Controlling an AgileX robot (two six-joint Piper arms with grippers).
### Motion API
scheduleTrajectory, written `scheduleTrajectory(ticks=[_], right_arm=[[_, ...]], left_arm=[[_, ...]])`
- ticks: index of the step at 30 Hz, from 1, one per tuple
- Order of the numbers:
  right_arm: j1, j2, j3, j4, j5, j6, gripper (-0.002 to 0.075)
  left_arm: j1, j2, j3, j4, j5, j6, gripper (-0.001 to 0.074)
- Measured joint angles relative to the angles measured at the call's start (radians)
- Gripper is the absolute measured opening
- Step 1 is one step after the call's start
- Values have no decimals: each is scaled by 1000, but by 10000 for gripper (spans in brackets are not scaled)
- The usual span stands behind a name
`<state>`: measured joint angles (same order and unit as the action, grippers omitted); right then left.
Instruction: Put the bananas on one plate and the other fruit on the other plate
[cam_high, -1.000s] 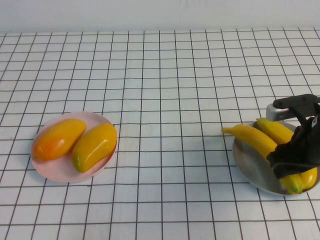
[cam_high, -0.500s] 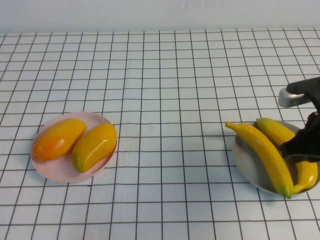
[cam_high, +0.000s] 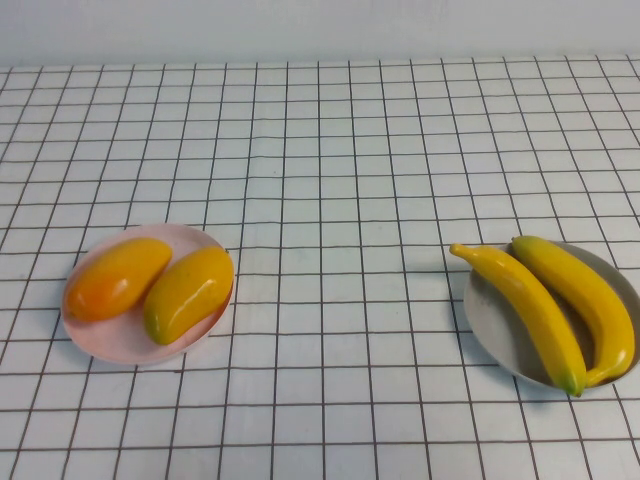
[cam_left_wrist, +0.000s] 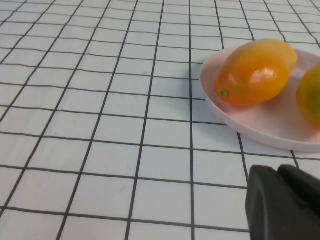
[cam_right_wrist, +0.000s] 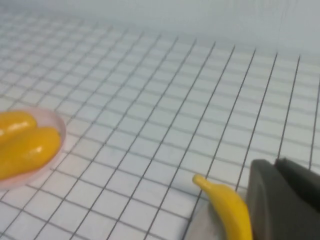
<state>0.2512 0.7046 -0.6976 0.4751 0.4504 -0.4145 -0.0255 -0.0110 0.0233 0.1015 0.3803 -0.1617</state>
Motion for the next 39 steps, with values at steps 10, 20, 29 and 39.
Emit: scheduleTrajectory(ticks=[10, 20, 29, 39], right_arm=[[-10, -309, 215, -70, -47, 21, -14], [-10, -515, 324, -339, -71, 187, -14], [-10, -519, 461, -654, -115, 617, -14], [-39, -625, 691, -657, -167, 708, -14]], left_arm=[[0, 0, 0, 0, 0, 0, -1], [0, 0, 0, 0, 0, 0, -1], [0, 0, 0, 0, 0, 0, -1], [0, 0, 0, 0, 0, 0, -1]])
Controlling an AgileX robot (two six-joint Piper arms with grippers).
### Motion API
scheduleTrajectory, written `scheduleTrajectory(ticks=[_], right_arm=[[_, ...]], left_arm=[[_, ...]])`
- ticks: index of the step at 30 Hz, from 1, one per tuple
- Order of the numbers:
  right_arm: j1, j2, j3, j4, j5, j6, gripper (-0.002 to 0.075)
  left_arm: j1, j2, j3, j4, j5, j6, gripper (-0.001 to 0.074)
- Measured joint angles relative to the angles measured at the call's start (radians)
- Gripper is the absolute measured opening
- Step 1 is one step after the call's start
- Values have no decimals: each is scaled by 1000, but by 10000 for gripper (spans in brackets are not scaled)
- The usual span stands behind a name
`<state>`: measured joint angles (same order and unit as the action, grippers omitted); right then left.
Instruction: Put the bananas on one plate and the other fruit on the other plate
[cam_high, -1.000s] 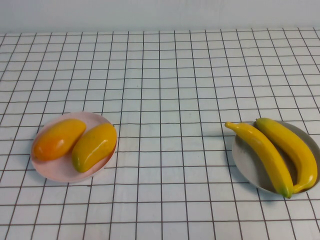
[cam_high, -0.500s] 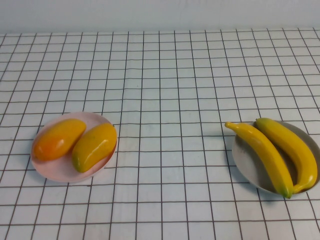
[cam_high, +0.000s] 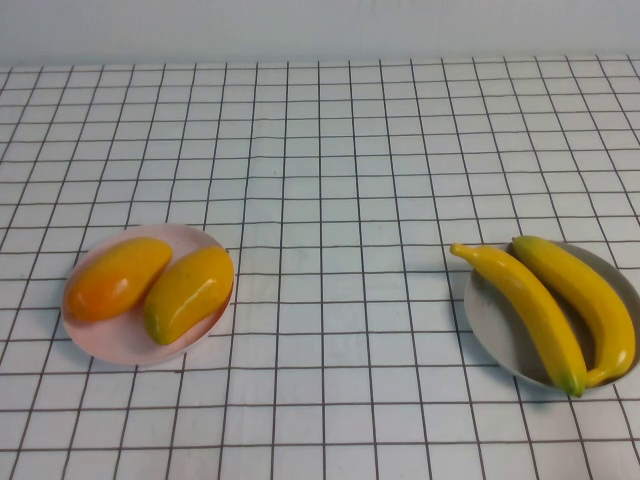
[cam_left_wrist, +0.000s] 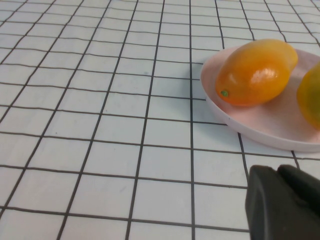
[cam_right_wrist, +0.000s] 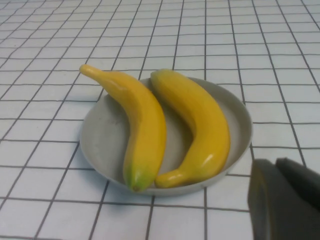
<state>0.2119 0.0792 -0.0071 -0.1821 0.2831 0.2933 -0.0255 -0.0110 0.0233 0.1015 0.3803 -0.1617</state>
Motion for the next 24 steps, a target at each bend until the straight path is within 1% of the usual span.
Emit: scheduleTrajectory(ticks=[4, 7, 14, 24], right_arm=[[-57, -69, 30, 94, -25, -102, -14], [-78, -86, 30, 130, -21, -146, -14], [-80, -87, 32, 144, 48, -163, -14], [-80, -87, 32, 150, 55, -162, -14]], left_arm=[[0, 0, 0, 0, 0, 0, -1], [0, 0, 0, 0, 0, 0, -1], [0, 0, 0, 0, 0, 0, -1], [0, 0, 0, 0, 0, 0, -1]])
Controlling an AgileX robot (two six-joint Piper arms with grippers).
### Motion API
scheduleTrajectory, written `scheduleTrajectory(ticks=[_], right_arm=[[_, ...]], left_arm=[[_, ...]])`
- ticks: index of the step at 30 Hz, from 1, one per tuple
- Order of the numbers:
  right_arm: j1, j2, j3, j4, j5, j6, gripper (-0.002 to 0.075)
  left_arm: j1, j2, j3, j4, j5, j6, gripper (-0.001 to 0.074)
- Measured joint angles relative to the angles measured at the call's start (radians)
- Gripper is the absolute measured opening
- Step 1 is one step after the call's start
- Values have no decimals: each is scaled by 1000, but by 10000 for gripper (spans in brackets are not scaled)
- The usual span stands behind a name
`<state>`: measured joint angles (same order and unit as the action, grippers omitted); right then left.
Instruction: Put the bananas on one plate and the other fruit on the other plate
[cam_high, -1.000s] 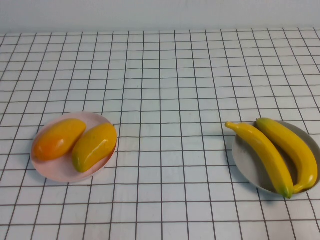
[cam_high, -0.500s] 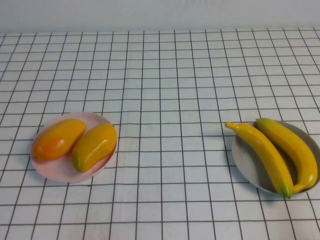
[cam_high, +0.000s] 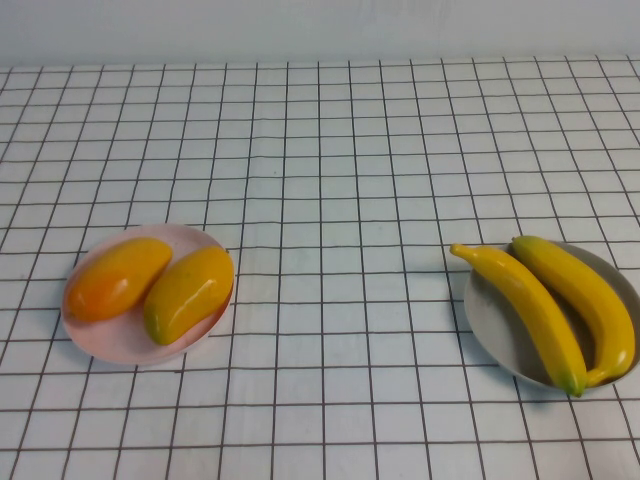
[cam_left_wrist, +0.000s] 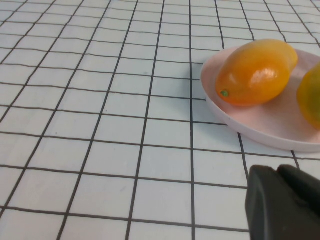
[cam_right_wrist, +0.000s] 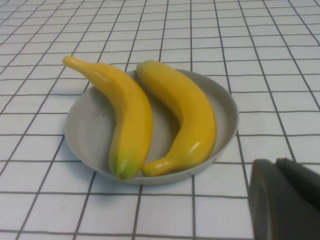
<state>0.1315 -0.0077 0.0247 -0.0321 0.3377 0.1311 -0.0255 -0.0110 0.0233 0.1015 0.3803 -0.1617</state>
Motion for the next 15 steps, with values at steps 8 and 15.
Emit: scheduleTrajectory(ticks=[8, 15], right_arm=[[-51, 0, 2, 2, 2, 0, -14], [-59, 0, 2, 3, 2, 0, -14]], left_arm=[[0, 0, 0, 0, 0, 0, -1], [0, 0, 0, 0, 0, 0, -1]])
